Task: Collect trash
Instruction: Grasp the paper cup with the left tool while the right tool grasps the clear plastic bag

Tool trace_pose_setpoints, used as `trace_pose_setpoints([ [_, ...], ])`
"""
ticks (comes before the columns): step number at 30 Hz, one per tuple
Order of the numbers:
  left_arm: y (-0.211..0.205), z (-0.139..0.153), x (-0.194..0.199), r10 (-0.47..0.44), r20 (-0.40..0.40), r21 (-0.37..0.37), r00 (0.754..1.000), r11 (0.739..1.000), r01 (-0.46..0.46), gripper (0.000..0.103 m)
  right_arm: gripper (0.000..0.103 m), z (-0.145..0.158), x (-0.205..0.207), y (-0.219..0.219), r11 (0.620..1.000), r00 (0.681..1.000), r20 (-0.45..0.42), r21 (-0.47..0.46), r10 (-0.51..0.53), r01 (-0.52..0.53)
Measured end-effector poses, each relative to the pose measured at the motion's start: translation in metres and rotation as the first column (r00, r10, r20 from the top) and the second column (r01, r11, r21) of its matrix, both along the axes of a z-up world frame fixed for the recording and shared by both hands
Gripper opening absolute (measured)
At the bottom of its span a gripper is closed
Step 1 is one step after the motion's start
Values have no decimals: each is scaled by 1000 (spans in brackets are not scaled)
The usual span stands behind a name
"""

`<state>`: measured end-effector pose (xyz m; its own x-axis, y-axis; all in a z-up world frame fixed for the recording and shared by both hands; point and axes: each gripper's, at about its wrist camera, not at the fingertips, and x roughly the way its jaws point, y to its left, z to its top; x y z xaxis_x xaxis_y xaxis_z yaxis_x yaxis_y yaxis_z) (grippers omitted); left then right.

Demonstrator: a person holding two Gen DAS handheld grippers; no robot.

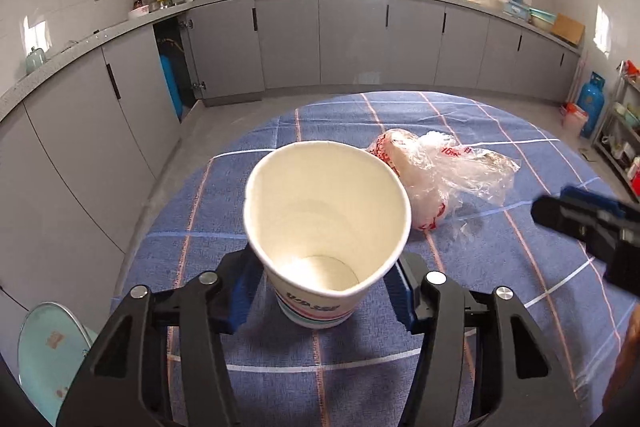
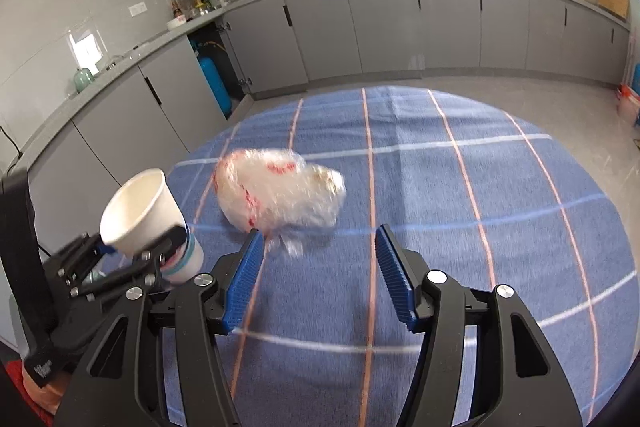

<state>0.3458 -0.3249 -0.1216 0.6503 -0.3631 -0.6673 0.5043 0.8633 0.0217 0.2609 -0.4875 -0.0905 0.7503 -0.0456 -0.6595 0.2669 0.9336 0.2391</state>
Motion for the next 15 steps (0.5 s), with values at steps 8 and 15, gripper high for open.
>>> trace_pose_setpoints([
  [8, 30, 19, -11, 19, -11, -35, 1000, 999, -19, 51, 71, 8, 64, 7, 990, 990, 26, -4, 138, -138],
  [15, 62, 32, -16, 66, -24, -30, 998, 997, -67, 51, 72, -28, 116, 24, 978, 971, -123, -25, 205, -209],
])
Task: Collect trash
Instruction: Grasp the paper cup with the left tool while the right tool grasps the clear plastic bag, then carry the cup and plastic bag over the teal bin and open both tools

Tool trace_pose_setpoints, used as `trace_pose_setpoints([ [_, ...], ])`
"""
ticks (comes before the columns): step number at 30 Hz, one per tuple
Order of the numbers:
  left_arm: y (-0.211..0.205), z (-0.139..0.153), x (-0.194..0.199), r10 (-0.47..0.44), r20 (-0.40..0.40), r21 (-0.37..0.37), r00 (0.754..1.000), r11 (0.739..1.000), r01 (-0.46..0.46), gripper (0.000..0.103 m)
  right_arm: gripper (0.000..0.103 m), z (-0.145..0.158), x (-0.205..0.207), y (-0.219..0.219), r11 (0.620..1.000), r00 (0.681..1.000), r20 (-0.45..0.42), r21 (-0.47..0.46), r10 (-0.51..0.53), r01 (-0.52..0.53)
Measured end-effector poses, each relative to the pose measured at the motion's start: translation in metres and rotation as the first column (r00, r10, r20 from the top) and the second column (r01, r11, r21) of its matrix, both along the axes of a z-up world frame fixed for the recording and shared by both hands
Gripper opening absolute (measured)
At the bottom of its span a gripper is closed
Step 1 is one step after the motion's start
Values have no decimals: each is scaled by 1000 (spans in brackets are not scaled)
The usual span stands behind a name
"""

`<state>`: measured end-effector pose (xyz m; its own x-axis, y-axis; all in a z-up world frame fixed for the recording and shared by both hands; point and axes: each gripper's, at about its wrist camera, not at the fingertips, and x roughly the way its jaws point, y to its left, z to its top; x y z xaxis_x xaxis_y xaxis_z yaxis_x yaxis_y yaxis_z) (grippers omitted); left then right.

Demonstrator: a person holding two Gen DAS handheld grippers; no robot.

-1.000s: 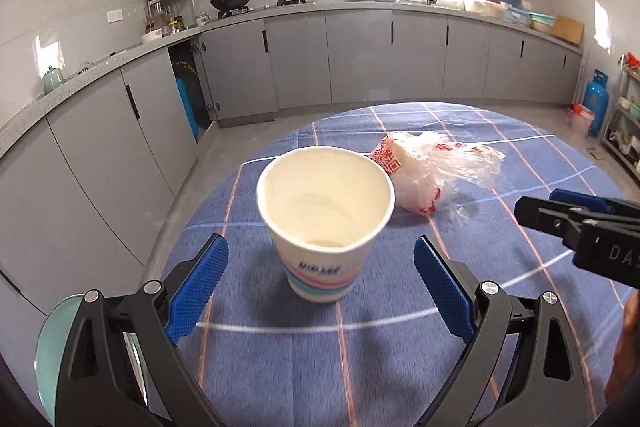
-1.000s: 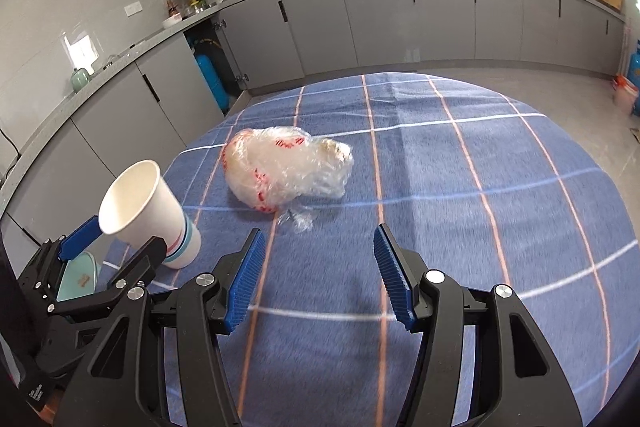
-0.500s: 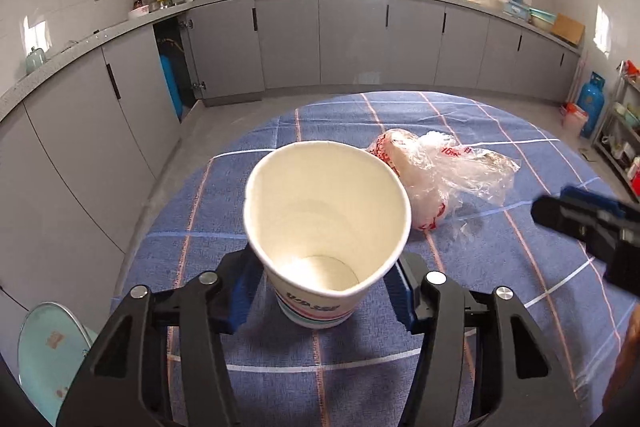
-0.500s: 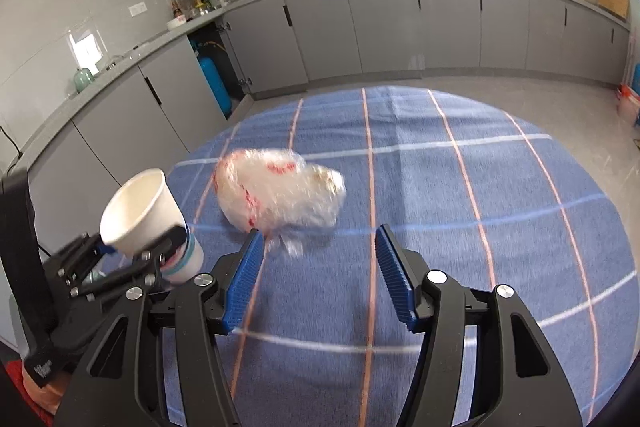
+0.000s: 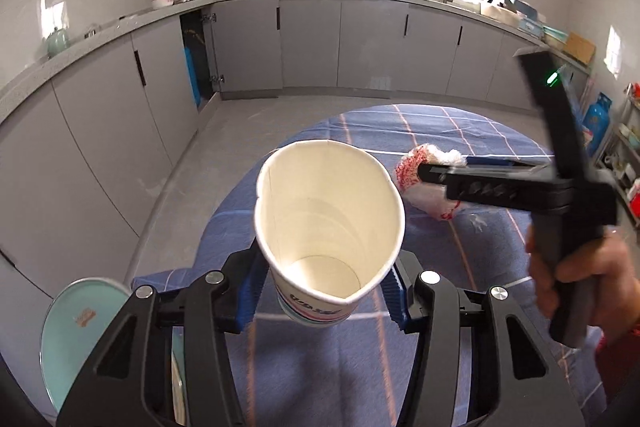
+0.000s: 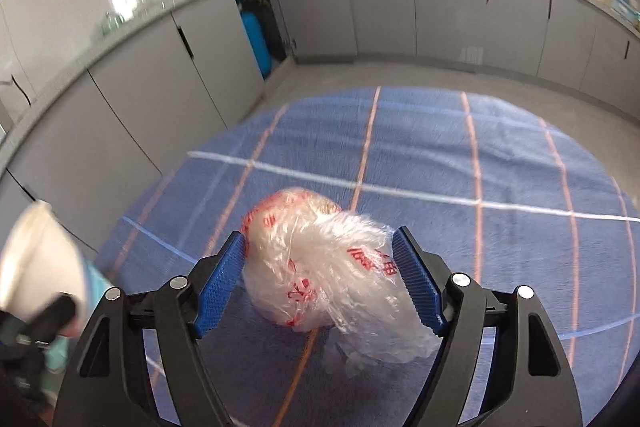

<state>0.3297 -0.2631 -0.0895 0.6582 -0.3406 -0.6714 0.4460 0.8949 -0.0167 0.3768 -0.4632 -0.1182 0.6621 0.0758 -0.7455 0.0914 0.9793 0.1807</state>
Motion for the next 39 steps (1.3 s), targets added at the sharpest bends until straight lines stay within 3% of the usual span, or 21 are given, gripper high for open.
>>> trace_pose_setpoints([
  [8, 26, 8, -6, 51, 7, -4, 999, 999, -51, 51, 34, -3, -17, 15, 1000, 999, -35, -3, -15, 15],
  [11, 38, 13, -11, 70, 9, -13, 997, 997, -70, 51, 26, 5, -36, 21, 999, 998, -30, 4, -52, 52],
  [23, 122, 39, -55, 184, 63, -28, 981, 983, -183, 51, 26, 63, -116, 129, 999, 989, 148, -41, -5, 11],
  [31, 182, 42, -76, 280, 65, -23, 958, 960, -279, 51, 26, 73, -140, 188, 998, 983, 176, -27, 55, -51],
  [39, 213, 37, -90, 341, 73, -14, 937, 940, -341, 51, 26, 73, -164, 238, 993, 976, 185, -10, 113, -113],
])
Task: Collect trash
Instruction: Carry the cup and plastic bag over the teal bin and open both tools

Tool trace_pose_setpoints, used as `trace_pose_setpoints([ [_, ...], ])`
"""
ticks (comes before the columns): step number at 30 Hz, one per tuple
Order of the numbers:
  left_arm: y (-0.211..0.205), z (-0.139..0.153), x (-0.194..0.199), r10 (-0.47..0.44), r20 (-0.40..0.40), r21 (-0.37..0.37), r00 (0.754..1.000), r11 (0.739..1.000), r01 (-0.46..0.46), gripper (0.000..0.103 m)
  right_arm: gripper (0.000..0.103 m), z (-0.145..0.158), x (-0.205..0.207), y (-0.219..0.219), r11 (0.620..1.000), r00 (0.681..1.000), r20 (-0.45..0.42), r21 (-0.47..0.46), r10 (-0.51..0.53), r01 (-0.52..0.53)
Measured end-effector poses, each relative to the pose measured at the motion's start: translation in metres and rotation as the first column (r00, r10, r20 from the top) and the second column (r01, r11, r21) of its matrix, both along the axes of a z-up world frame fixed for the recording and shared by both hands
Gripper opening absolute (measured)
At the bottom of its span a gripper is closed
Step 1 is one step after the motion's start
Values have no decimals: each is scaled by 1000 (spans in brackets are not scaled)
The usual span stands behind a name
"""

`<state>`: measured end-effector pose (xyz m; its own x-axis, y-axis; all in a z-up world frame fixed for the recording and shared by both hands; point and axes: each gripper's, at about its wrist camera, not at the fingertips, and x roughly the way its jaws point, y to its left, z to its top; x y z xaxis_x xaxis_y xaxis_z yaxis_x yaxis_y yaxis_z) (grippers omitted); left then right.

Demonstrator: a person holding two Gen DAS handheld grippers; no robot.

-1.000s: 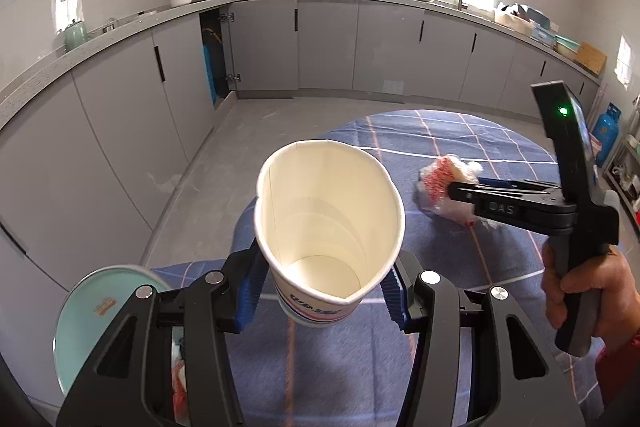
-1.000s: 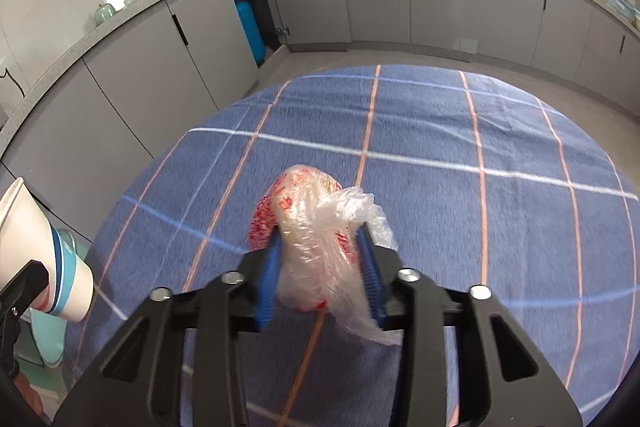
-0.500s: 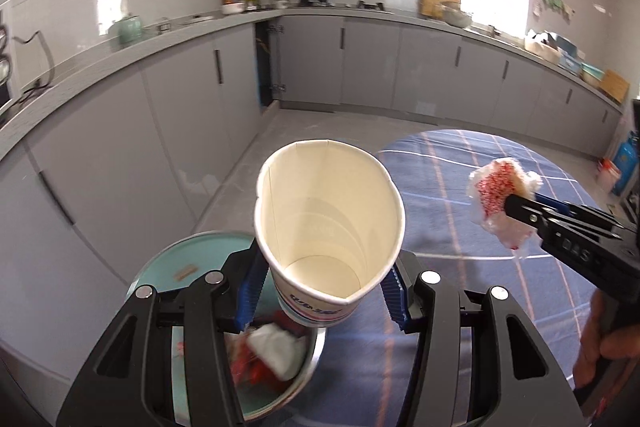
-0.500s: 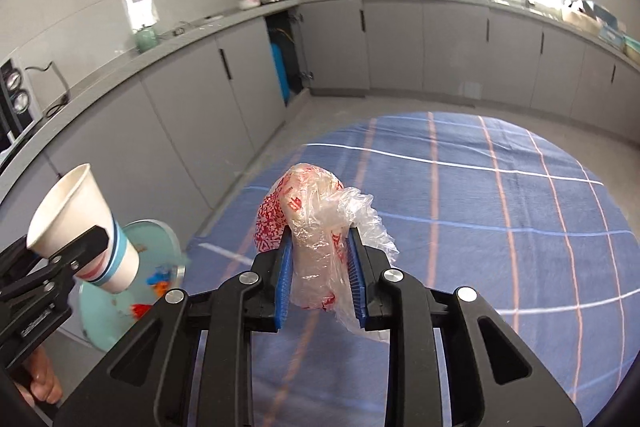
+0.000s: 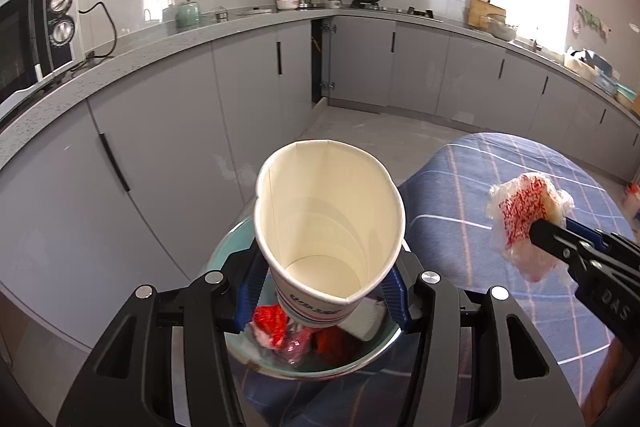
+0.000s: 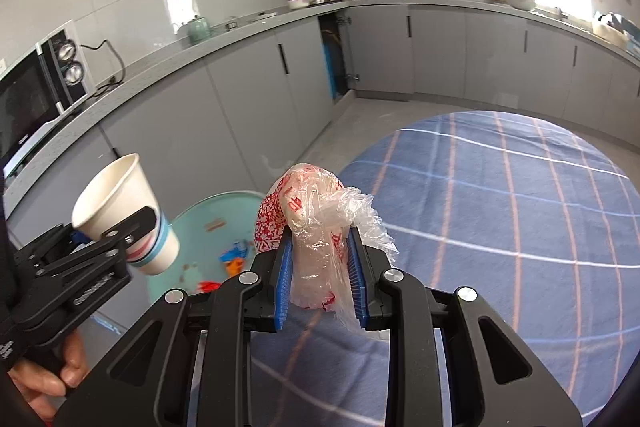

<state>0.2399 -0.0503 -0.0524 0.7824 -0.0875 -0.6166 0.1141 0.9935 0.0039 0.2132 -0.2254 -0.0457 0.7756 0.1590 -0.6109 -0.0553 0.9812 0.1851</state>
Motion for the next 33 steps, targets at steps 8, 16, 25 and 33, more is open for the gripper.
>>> trace_pose_setpoints([
  [8, 24, -6, -11, 47, -9, 0, 999, 999, -47, 51, 26, 2, -6, 32, 998, 999, 4, 22, 53, -53],
  [16, 43, -14, -9, 80, -33, -11, 996, 997, -80, 51, 27, 3, -7, 59, 996, 996, 9, 36, 86, -87],
  [25, 54, -19, 2, 108, -48, -5, 993, 994, -109, 51, 27, -2, 12, 80, 996, 996, -7, 29, 86, -85],
  [33, 45, -29, 19, 104, -83, -2, 991, 994, -105, 51, 28, -12, 35, 81, 995, 996, -55, 72, 68, -64],
])
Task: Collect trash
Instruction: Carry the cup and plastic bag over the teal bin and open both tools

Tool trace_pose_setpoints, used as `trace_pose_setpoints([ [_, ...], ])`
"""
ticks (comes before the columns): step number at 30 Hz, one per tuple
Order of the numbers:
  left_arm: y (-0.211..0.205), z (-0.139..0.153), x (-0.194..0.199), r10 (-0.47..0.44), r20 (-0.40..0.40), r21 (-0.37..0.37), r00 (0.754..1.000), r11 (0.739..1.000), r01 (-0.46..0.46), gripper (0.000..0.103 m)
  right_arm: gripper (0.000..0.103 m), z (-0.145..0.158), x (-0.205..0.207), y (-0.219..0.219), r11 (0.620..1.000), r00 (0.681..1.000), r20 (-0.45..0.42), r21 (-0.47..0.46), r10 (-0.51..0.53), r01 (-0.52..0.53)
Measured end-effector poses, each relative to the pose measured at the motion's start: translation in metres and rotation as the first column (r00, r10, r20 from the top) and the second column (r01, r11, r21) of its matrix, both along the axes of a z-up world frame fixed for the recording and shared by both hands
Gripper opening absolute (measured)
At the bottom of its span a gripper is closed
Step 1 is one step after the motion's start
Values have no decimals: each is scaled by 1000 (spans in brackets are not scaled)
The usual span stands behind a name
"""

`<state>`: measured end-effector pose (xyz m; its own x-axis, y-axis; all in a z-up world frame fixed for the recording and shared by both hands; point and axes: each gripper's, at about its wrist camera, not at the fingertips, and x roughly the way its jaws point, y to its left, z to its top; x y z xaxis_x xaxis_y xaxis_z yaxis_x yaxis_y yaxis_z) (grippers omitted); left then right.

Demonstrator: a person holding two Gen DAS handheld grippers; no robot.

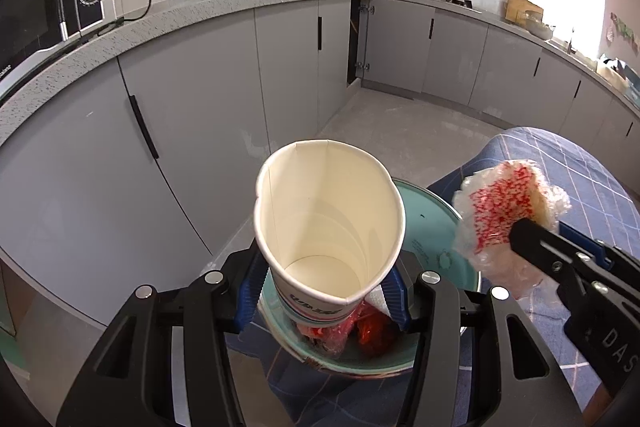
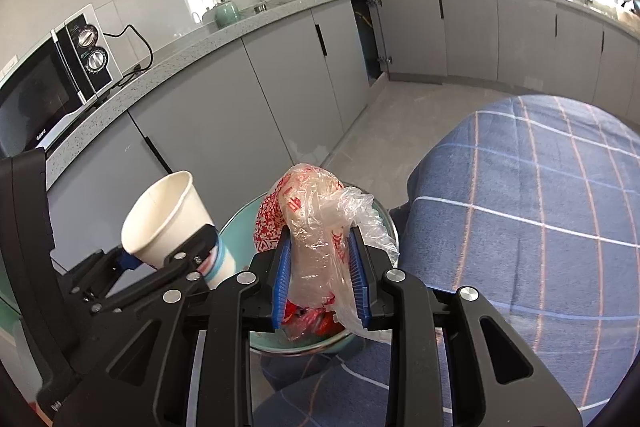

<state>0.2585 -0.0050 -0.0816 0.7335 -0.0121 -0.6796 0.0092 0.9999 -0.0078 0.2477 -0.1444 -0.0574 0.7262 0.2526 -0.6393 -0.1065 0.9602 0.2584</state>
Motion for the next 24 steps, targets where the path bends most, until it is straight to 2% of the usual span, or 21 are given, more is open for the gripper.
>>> trace_pose_setpoints([
  [8, -3, -10, 15, -3, -32, -7, 999, 1000, 2, 51, 29, -20, 18, -4, 999, 997, -75, 25, -28, 30],
  [24, 2, -41, 42, -2, -110, -2, 994, 1000, 2, 51, 29, -46, 43, -1, 999, 987, -160, 50, -11, 20],
])
